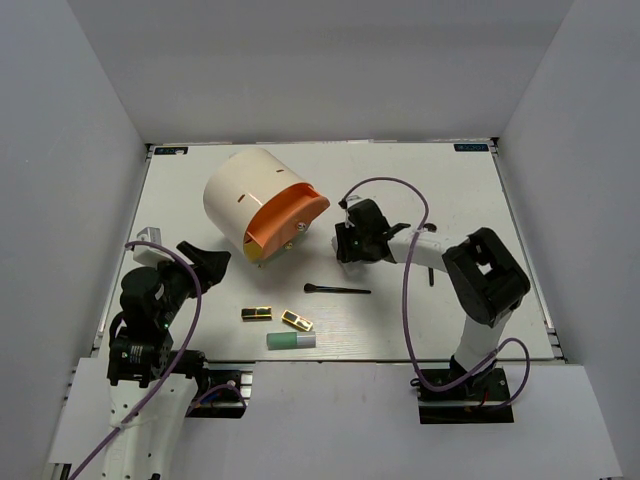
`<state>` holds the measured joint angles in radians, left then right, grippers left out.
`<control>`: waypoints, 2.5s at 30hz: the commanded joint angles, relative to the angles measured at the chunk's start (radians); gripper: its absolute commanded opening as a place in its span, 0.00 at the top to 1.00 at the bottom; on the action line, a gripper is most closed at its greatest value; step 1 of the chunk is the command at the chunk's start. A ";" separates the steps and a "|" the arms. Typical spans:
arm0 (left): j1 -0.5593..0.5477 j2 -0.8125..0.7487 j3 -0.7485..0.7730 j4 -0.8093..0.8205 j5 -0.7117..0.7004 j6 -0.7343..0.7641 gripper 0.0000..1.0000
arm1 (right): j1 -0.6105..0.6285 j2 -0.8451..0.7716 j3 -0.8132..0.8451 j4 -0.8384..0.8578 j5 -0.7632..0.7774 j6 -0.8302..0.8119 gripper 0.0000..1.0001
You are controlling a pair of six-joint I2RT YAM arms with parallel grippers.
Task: Organize the makeup
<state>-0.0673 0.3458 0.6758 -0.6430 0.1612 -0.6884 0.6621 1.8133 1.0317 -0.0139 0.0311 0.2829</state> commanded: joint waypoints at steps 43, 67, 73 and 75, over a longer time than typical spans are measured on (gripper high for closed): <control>0.003 -0.064 0.154 -0.205 0.230 0.084 0.25 | -0.139 -0.154 0.539 0.083 -1.211 -1.119 1.00; 0.003 -0.080 0.110 -0.170 0.221 0.073 0.24 | -0.025 0.101 0.916 -0.547 -1.239 -1.709 1.00; 0.003 -0.085 0.103 -0.165 0.218 0.073 0.24 | -0.002 0.150 1.067 -0.841 -1.105 -1.975 1.00; 0.003 -0.087 0.103 -0.165 0.218 0.073 0.24 | 0.004 0.158 1.102 -0.946 -1.074 -2.060 1.00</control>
<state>-0.0673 0.2649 0.7872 -0.8291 0.3843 -0.6178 0.6540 1.9682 2.0541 -0.7273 -1.0920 -1.5661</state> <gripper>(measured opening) 0.757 0.417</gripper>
